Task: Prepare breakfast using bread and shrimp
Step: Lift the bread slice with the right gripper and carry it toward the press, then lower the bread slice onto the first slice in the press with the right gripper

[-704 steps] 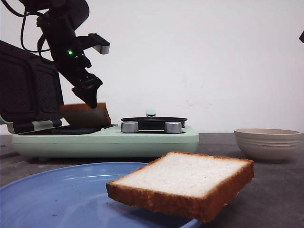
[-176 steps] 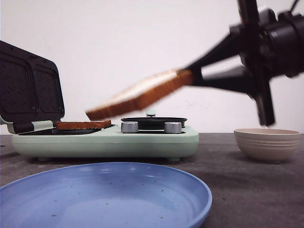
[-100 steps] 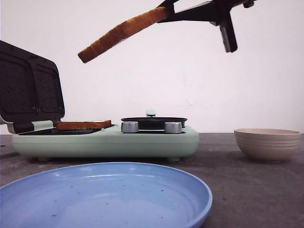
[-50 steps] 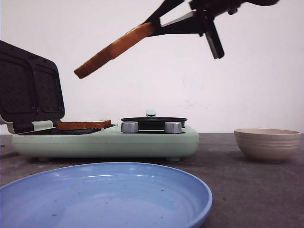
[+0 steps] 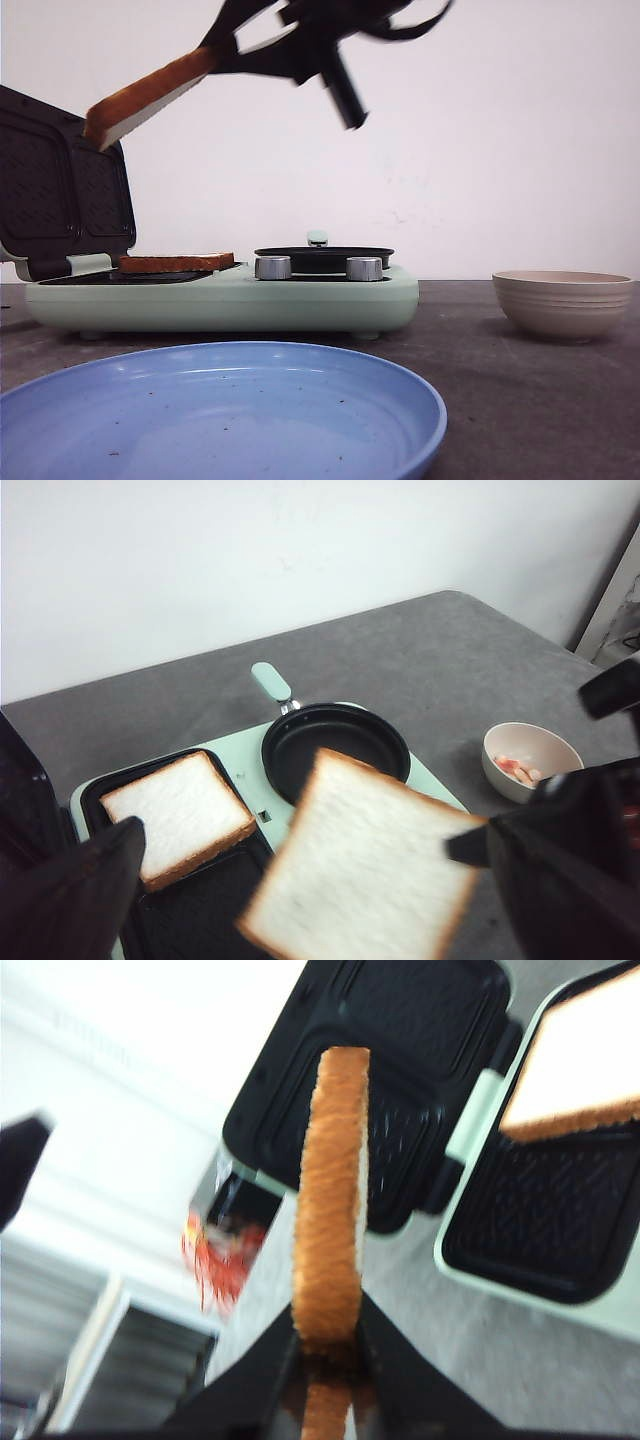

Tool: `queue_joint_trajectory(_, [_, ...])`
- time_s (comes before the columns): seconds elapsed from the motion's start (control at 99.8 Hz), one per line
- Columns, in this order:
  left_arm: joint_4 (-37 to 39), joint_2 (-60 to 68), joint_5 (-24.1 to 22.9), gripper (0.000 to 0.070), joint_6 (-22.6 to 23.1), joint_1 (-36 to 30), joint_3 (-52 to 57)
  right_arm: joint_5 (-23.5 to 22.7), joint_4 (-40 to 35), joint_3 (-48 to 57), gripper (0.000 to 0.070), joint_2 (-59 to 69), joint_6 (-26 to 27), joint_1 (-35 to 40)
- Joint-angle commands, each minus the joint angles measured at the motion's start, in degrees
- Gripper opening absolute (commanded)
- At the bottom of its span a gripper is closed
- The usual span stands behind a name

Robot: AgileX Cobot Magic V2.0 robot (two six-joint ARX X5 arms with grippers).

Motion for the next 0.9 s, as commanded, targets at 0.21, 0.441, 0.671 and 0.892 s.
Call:
queue_joint_trajectory(0.21, [1.0, -0.6, -1.6, 0.0627, 0.0, -1.4, 0.6, 18.7, 10.9, 1.1, 0.0003, 7.2, 12.9, 6.2])
queue_joint_trajectory(0.441, [1.1, -0.6, -3.0, 0.0627, 0.5, -3.7, 0.6, 28.4, 14.9, 1.1, 0.0003, 12.1, 23.1, 9.3])
queue_joint_trajectory(0.671, [1.1, -0.6, -3.0, 0.0627, 0.6, -5.1, 0.6, 33.3, 18.9, 1.1, 0.0003, 17.5, 31.1, 11.2])
queue_joint_trajectory(0.892, [1.8, -0.6, -3.1, 0.0627, 0.5, -6.3, 0.6, 35.9, 20.7, 1.1, 0.0003, 20.9, 34.6, 11.9])
